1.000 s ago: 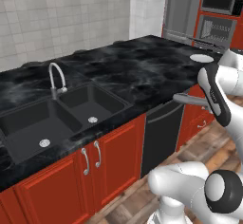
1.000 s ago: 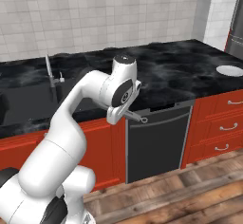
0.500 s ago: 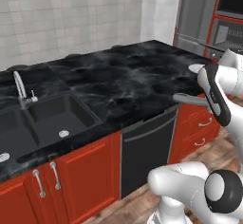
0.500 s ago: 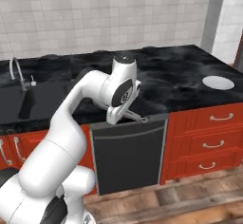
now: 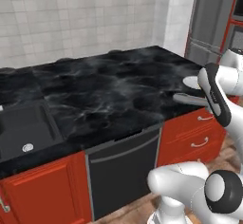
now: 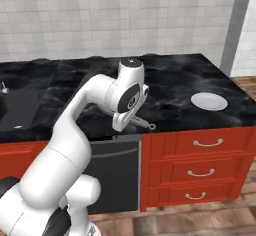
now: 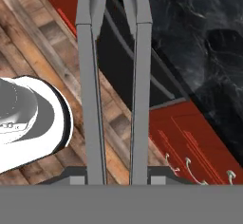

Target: Pick up the tongs from the counter and place them near the plate next to the oven.

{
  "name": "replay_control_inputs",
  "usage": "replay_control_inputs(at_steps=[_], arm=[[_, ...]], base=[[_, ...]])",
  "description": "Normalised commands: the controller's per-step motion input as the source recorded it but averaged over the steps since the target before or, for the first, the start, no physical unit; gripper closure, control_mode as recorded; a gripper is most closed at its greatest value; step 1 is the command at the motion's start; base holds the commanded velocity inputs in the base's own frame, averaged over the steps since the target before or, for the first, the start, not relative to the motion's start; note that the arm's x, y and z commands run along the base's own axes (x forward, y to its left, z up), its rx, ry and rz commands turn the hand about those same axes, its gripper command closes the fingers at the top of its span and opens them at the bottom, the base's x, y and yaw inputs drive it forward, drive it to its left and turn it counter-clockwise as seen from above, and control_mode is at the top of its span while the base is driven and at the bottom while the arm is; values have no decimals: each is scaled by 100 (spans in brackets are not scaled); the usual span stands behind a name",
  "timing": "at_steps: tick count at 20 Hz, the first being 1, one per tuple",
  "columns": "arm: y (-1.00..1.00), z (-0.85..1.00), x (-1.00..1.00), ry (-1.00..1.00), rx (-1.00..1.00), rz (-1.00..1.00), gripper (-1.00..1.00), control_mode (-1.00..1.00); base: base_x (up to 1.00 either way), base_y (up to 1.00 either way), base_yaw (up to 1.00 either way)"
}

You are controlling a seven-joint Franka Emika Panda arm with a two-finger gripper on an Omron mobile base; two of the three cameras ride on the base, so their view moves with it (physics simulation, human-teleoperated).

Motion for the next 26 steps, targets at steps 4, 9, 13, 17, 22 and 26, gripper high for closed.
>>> replay_control_inputs(at_steps=[4, 9, 13, 17, 22, 26], arm=[[0, 0, 0, 0, 0, 0, 100, 100], [0, 0, 0, 0, 0, 0, 100, 100], [0, 0, 0, 0, 0, 0, 100, 100], [0, 0, 0, 0, 0, 0, 100, 100], [0, 0, 0, 0, 0, 0, 100, 100], [0, 0, 0, 0, 0, 0, 100, 100]], base=[[73, -80, 27], [70, -81, 28], [66, -79, 26], [55, -70, 25], [49, -58, 21], [49, -71, 24]])
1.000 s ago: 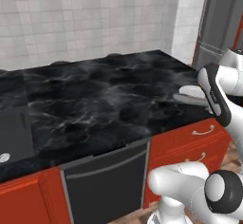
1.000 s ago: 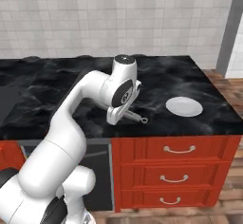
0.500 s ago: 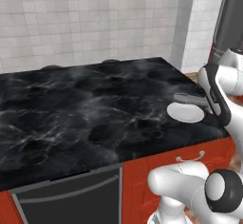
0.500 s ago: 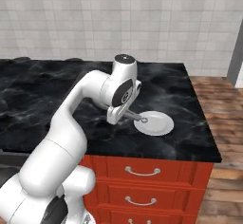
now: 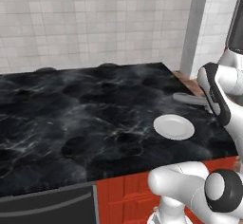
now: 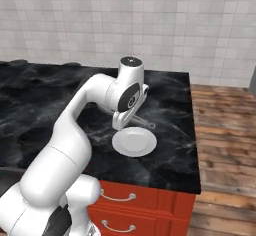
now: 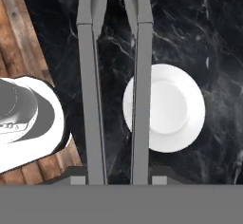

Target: Pick up the tongs from the counter and place them near the plate next to the oven.

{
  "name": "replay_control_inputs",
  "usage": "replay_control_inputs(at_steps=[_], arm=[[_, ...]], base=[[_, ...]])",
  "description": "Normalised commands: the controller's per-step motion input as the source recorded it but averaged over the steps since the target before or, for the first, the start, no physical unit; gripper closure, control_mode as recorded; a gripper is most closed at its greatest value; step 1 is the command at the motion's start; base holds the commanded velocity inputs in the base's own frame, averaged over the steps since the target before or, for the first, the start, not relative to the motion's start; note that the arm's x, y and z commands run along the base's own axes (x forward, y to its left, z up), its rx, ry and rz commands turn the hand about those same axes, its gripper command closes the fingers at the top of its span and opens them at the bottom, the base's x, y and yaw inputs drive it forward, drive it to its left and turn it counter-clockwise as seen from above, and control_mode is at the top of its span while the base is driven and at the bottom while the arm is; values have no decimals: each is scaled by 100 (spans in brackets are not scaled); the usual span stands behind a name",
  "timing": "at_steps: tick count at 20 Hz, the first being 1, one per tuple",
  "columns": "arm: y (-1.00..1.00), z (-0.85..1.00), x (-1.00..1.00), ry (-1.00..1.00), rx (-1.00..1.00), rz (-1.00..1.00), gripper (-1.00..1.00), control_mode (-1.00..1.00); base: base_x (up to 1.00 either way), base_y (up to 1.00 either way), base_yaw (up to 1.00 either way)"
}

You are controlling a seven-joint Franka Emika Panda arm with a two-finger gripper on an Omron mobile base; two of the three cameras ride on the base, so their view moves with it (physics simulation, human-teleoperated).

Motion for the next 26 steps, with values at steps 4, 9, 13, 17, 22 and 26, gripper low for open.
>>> replay_control_inputs(at_steps=[4, 9, 13, 17, 22, 26], arm=[[0, 0, 0, 0, 0, 0, 100, 100], [0, 0, 0, 0, 0, 0, 100, 100], [0, 0, 0, 0, 0, 0, 100, 100], [11, -6, 58, 0, 1, -20, 100, -100], [64, -25, 58, 0, 0, -46, 100, -100], [75, -38, 45, 0, 0, -51, 100, -100]], base=[[52, -57, 19], [59, -20, 3], [55, 0, 0], [0, 0, 0], [0, 0, 0], [0, 0, 0]])
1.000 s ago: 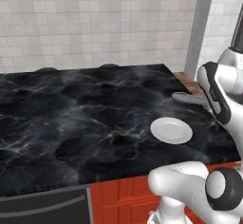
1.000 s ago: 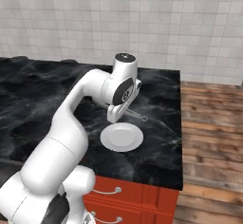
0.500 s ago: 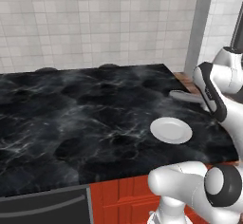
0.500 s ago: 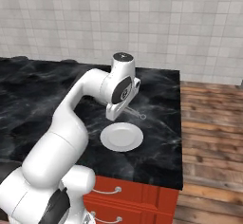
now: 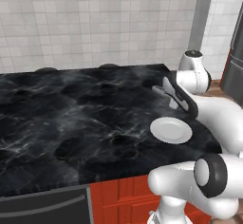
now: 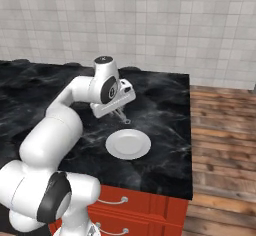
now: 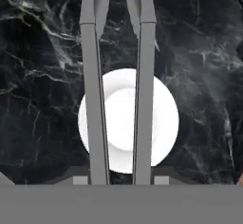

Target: Pick up the tongs from the counter and place them near the plate next to the oven.

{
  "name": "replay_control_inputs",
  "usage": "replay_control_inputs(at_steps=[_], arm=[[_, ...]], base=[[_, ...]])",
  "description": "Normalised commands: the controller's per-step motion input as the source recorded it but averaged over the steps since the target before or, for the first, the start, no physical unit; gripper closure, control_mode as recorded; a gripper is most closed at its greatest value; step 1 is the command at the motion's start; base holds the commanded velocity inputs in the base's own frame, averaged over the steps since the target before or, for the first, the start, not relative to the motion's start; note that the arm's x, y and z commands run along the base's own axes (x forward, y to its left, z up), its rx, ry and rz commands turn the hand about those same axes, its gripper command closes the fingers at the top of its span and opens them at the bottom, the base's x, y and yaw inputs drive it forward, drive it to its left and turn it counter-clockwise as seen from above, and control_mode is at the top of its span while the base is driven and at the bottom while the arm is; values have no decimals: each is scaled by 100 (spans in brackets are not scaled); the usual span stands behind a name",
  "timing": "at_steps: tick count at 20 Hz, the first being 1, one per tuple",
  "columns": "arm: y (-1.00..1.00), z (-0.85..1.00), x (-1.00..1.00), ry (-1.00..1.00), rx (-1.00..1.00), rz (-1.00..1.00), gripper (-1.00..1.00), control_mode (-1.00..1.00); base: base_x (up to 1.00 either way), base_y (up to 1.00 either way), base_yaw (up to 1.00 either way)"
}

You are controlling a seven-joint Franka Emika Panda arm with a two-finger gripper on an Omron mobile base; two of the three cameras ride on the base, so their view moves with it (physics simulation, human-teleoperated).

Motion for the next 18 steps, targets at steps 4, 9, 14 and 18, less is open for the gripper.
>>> replay_control_inputs(at_steps=[4, 9, 14, 18], arm=[[65, -43, 23, 0, 0, -45, 100, -100], [71, -40, 2, 2, 0, -34, 100, -100], [67, -42, 0, 0, 0, -31, 100, -100], [57, -43, 0, 3, 3, -32, 100, -100]], base=[[0, 0, 0], [0, 0, 0], [0, 0, 0], [0, 0, 0]])
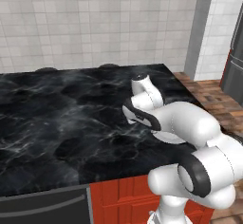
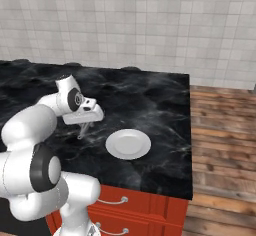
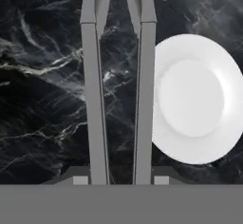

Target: Pick up the tongs from the counter and place them near the plate next to the oven.

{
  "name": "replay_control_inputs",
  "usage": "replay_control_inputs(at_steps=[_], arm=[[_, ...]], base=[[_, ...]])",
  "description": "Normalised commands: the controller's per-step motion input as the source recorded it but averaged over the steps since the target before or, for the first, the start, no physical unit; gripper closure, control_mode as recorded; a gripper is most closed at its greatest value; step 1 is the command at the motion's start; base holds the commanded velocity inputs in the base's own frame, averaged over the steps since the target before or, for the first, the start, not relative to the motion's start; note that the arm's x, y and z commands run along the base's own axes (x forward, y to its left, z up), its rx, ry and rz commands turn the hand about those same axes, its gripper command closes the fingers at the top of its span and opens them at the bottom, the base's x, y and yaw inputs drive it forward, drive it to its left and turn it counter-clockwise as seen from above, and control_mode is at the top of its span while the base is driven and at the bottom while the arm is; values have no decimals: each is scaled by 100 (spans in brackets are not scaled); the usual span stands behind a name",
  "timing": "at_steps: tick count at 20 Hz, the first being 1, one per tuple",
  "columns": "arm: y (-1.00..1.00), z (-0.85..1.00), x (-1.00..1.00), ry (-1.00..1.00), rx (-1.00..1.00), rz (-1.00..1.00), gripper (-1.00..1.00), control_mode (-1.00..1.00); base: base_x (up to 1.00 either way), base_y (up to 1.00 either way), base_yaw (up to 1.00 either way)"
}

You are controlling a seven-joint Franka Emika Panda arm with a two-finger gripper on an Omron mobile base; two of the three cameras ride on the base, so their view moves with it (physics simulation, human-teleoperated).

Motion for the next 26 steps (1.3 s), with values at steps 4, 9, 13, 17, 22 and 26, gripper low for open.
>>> replay_control_inputs(at_steps=[4, 9, 13, 17, 22, 26], arm=[[51, -50, 0, 0, 9, -30, 100, -100], [14, -25, -2, 3, 12, -19, 100, -100], [-23, -22, 0, 0, 12, -1, 100, -100], [-21, -37, 0, 0, 6, 0, 100, -100], [-8, -43, 0, 0, 0, 0, 100, -100], [0, -20, 0, 0, 0, 0, 100, -100]], base=[[0, 0, 0], [0, 0, 0], [0, 0, 0], [0, 0, 0], [0, 0, 0], [0, 0, 0]])
